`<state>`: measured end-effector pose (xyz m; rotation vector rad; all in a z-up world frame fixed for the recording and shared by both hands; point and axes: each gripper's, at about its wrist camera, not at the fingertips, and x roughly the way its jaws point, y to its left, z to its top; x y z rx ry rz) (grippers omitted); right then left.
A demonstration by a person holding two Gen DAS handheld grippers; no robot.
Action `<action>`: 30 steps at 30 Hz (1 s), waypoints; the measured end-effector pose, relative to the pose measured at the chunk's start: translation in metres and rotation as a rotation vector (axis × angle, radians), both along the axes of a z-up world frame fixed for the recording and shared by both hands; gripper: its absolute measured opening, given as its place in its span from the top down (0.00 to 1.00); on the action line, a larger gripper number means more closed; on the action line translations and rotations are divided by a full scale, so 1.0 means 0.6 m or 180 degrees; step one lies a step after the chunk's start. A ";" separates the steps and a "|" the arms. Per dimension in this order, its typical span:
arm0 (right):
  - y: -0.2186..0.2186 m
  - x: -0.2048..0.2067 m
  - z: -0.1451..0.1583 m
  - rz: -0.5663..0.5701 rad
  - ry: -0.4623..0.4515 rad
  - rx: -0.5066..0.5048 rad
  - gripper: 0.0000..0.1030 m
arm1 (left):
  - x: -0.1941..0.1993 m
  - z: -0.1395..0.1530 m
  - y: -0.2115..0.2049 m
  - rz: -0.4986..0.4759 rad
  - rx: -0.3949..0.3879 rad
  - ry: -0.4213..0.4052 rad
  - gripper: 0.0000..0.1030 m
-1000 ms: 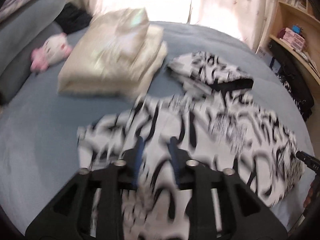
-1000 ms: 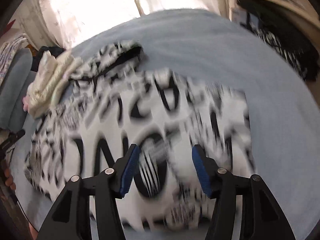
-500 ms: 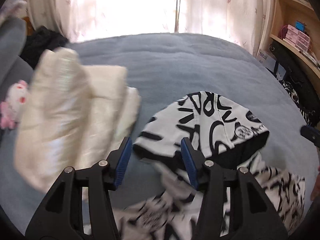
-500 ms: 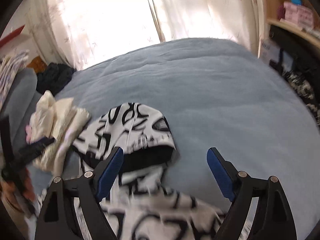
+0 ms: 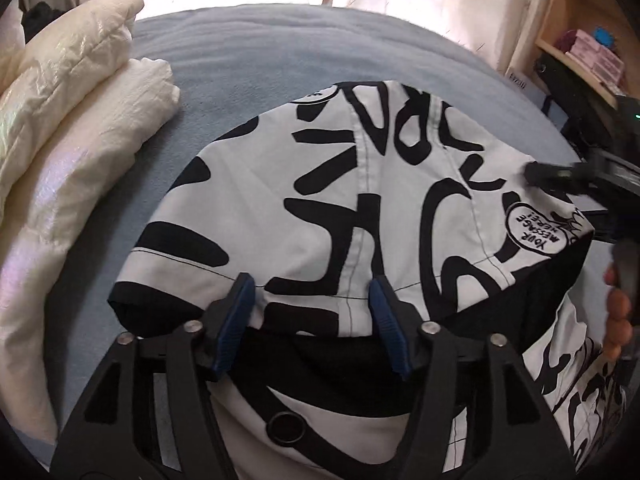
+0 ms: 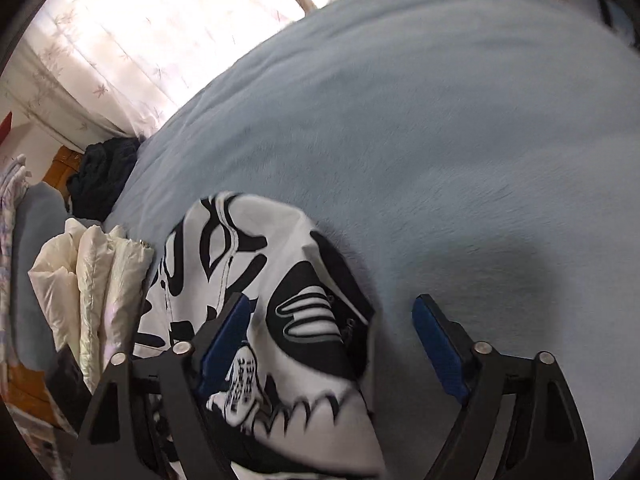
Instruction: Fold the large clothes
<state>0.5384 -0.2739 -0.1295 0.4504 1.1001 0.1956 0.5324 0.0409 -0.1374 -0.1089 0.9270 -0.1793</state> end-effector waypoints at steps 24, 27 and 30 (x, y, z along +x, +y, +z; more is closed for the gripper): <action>0.094 -0.486 0.199 0.1976 -0.2141 -0.1497 0.91 | -0.327 0.135 0.145 -0.0305 -0.0640 -0.0437 0.42; 0.052 -0.529 0.151 0.1828 -0.1771 -0.1787 0.85 | -0.417 0.148 0.181 -0.0381 -0.0845 -0.0380 0.42; 0.001 -0.563 0.107 0.1460 -0.1347 -0.1833 0.65 | -0.485 0.142 0.199 -0.0521 -0.0947 -0.0232 0.42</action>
